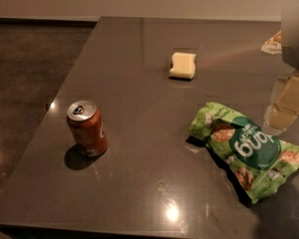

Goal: Pick coke can

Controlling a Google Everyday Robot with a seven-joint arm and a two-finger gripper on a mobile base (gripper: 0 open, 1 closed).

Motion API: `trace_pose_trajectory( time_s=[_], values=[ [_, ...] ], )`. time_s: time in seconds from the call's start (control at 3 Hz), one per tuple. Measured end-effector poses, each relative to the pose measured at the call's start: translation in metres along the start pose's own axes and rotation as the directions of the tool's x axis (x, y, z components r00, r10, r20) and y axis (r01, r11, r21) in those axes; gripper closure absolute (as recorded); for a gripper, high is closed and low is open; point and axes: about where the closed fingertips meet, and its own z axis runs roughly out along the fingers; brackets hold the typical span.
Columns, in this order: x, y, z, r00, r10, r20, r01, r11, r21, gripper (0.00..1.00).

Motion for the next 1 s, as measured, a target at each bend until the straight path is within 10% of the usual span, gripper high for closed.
trace_pose_trajectory(
  time_s=[1.0],
  values=[
    [-0.063,0.001,0.016,0.987,-0.155,0.042,0.155,0.9878,-0.01,0.0]
  ],
)
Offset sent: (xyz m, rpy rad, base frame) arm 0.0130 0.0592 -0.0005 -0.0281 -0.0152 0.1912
